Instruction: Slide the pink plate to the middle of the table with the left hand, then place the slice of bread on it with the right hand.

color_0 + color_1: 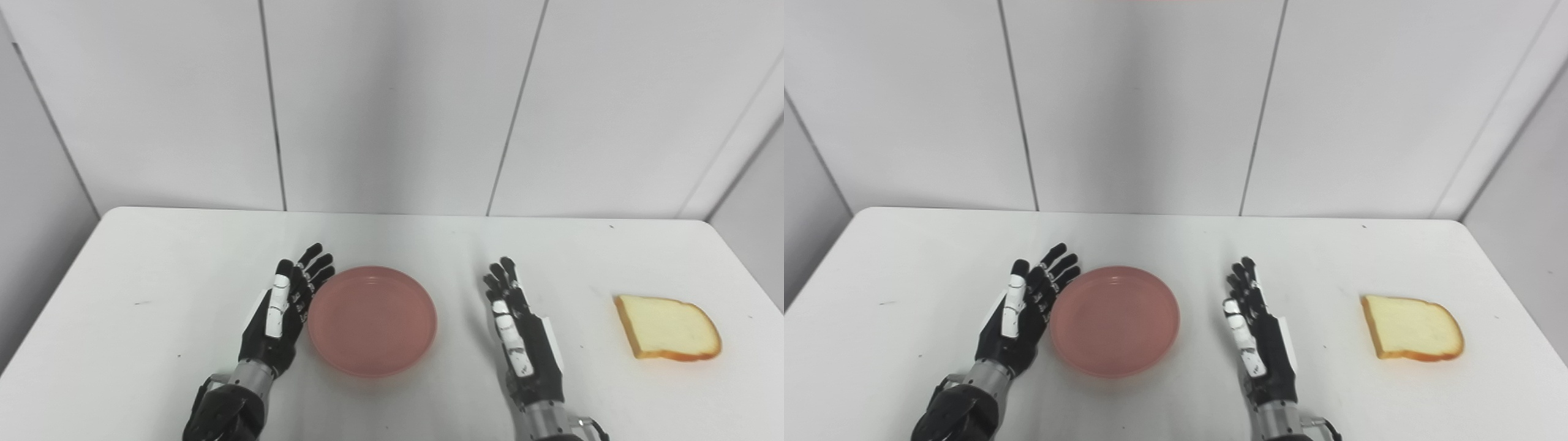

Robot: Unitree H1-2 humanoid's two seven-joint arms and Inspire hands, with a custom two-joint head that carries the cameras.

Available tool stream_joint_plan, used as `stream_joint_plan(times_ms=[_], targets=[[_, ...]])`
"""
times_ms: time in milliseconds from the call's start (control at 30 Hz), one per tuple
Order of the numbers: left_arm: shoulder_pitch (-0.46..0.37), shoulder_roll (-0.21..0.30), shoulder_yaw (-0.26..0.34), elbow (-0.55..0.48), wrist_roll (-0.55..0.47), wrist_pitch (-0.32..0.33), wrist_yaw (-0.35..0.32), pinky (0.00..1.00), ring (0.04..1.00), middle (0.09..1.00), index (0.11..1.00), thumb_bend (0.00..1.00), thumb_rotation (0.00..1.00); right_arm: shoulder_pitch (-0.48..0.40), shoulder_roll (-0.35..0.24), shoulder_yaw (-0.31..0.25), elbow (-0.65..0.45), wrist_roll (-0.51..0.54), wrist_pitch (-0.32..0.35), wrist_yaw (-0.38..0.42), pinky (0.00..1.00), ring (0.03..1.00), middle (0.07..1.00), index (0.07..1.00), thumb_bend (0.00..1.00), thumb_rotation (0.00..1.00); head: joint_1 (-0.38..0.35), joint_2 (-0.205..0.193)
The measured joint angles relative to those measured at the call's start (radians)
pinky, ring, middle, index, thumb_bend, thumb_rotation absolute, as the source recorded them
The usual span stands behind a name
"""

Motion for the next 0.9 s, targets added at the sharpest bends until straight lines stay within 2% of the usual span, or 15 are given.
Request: stream_joint_plan(times_ms=[133,267,367,533,633,667,767,800,900], targets=[[0.007,-0.024,-0.009,-0.004,0.025,-0.01,0.022,0.99,0.957,0.933,0.917,0.8,1.0,0.0,0.0,0.006,-0.044,-0.005,0.032,-0.001,1.0,0.955,0.964,0.992,0.62,0.79,-0.026,0.014],[0.015,-0.029,-0.024,-0.015,0.048,-0.009,0.035,1.0,0.969,0.947,0.933,0.8,1.0,0.001,-0.001,0.007,-0.065,-0.004,0.047,0.0,1.0,0.95,0.966,0.994,0.62,0.77,-0.017,0.026],[0.022,-0.045,-0.029,-0.017,0.063,-0.019,0.045,1.0,0.969,0.954,0.939,0.8,0.99,0.006,-0.005,0.007,-0.076,0.0,0.068,0.002,1.0,0.957,0.969,0.994,0.64,0.76,-0.014,0.028],[0.025,-0.079,-0.051,0.01,0.104,-0.074,0.069,1.0,0.961,0.964,0.949,0.8,1.0,0.008,-0.035,-0.001,-0.095,0.011,0.083,0.013,1.0,0.955,0.96,0.982,0.65,0.76,-0.025,0.013],[0.022,-0.093,-0.054,0.02,0.125,-0.088,0.087,1.0,0.964,0.967,0.955,0.79,1.0,0.0,-0.087,-0.011,-0.099,0.011,0.089,0.034,1.0,0.949,0.938,0.962,0.68,0.74,-0.04,0.002],[0.018,-0.095,-0.056,0.027,0.131,-0.093,0.093,1.0,0.965,0.967,0.956,0.79,1.0,-0.004,-0.117,-0.011,-0.113,0.011,0.111,0.05,1.0,0.948,0.932,0.957,0.69,0.74,-0.049,-0.006],[0.003,-0.101,-0.056,0.052,0.151,-0.105,0.108,1.0,0.974,0.974,0.963,0.77,1.0,-0.04,-0.247,-0.011,-0.183,0.015,0.186,0.126,0.88,0.894,0.899,0.926,0.68,0.61,-0.06,-0.027],[0.0,-0.102,-0.057,0.057,0.153,-0.108,0.114,1.0,0.976,0.976,0.968,0.75,1.0,-0.055,-0.286,-0.015,-0.197,0.017,0.196,0.142,0.83,0.875,0.884,0.914,0.71,0.58,-0.06,-0.027],[-0.007,-0.109,-0.056,0.071,0.156,-0.115,0.124,1.0,0.983,0.983,0.981,0.73,1.0,-0.089,-0.397,-0.036,-0.247,-0.007,0.208,0.171,0.81,0.857,0.864,0.896,0.74,0.58,-0.066,-0.041]])
